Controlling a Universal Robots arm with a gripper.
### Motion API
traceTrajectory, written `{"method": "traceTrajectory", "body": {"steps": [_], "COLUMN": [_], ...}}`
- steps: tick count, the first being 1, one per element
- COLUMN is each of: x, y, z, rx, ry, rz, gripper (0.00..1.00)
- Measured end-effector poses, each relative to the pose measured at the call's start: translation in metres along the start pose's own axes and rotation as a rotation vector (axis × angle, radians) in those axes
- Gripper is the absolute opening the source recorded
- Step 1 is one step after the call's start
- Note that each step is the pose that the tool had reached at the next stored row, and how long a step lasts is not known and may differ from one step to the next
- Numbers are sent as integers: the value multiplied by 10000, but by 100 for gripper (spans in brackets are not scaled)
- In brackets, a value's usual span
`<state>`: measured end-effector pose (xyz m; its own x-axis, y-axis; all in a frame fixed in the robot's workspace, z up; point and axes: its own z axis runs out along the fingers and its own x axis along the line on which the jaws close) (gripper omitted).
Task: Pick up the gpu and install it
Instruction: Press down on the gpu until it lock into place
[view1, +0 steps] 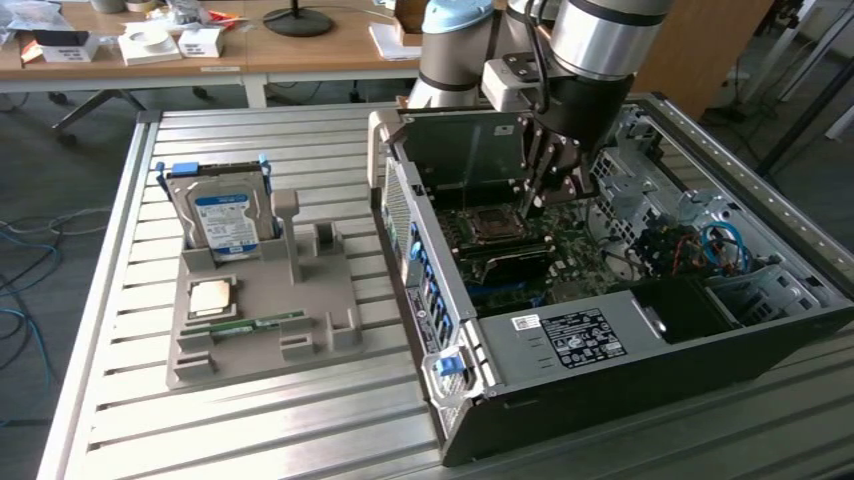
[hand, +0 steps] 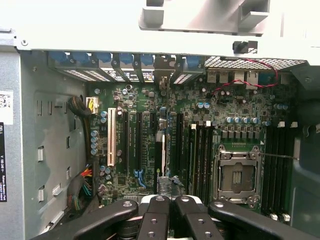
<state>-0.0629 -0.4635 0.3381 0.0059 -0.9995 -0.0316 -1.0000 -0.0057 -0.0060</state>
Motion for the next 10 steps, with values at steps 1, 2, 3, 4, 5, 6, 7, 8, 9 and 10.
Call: {"method": "traceTrajectory", "body": {"steps": [1, 2, 3, 4, 5, 6, 7, 8, 9, 10], "x": [0, 0, 0, 0, 0, 0, 0, 0, 0, 0], "y": [0, 0, 0, 0, 0, 0, 0, 0, 0, 0], "z": [0, 0, 0, 0, 0, 0, 0, 0, 0, 3], "rx": [1, 0, 0, 0, 0, 0, 0, 0, 0, 1], "ry": [0, 0, 0, 0, 0, 0, 0, 0, 0, -2], "rz": [0, 0, 1, 0, 0, 0, 0, 0, 0, 0], "gripper": [11, 11, 11, 11, 11, 11, 11, 11, 11, 11]}}
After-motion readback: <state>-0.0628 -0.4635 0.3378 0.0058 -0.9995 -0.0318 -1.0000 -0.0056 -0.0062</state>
